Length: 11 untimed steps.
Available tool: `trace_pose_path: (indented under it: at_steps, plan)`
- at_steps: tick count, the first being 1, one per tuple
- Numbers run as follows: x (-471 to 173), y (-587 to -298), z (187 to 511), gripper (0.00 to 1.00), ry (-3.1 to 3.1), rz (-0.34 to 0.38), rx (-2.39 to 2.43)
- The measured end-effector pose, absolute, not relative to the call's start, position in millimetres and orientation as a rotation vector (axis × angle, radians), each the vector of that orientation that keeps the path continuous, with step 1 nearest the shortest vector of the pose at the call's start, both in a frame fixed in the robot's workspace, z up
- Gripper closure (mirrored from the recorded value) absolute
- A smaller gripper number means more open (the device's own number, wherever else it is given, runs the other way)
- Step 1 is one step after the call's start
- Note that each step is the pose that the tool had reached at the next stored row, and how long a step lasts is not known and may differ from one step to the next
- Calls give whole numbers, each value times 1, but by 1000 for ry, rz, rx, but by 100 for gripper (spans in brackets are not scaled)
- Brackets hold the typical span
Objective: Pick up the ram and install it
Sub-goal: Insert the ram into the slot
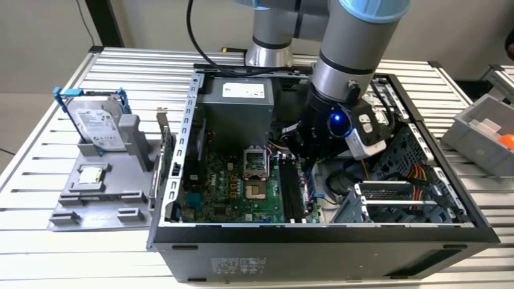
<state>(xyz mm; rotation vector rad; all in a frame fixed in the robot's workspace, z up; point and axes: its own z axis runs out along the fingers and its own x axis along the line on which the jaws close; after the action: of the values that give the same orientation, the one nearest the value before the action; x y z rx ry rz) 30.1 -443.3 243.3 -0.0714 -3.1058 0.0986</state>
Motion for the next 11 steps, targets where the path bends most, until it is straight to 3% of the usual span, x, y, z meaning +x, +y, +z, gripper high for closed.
trace_pose_path:
  at_steps: [11]
  plan:
    - [30, -453, 237, 100, -3106, 85, -62]
